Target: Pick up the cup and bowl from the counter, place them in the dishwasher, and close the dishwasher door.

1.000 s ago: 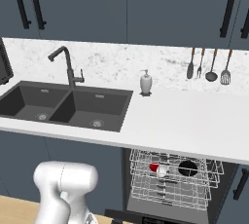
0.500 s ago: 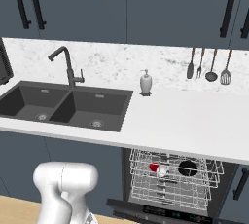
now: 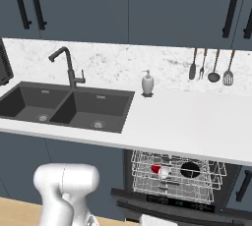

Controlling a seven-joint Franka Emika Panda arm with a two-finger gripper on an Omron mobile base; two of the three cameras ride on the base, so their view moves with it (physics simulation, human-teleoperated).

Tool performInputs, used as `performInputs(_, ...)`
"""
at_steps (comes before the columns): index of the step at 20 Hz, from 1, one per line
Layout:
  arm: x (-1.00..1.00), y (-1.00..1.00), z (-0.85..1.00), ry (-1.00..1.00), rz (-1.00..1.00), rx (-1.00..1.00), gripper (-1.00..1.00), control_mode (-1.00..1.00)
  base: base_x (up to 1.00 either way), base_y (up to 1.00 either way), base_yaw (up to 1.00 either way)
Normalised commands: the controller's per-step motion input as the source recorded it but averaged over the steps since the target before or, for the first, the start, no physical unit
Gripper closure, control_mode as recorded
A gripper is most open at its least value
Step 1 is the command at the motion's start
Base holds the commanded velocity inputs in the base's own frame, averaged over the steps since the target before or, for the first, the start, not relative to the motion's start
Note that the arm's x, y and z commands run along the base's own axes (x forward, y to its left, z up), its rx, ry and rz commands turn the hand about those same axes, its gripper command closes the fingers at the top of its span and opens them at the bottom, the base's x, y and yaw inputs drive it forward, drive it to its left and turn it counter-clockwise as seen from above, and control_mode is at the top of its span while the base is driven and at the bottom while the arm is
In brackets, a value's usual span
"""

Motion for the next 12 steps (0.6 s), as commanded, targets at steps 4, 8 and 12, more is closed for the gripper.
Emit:
performInputs(4, 1.00, 0.00, 0.01, 0.15, 0.10, 0.02, -1.00, -1.00, 0.00, 0.00, 0.00)
performInputs(8, 1.00, 0.00, -0.02, -0.07, 0.16, 0.01, -1.00, -1.00, 0.00, 0.00, 0.00)
performInputs(12, 1.00, 0.00, -0.06, -0.22, 0.20, 0.01, -1.00, -1.00, 0.00, 0.00, 0.00)
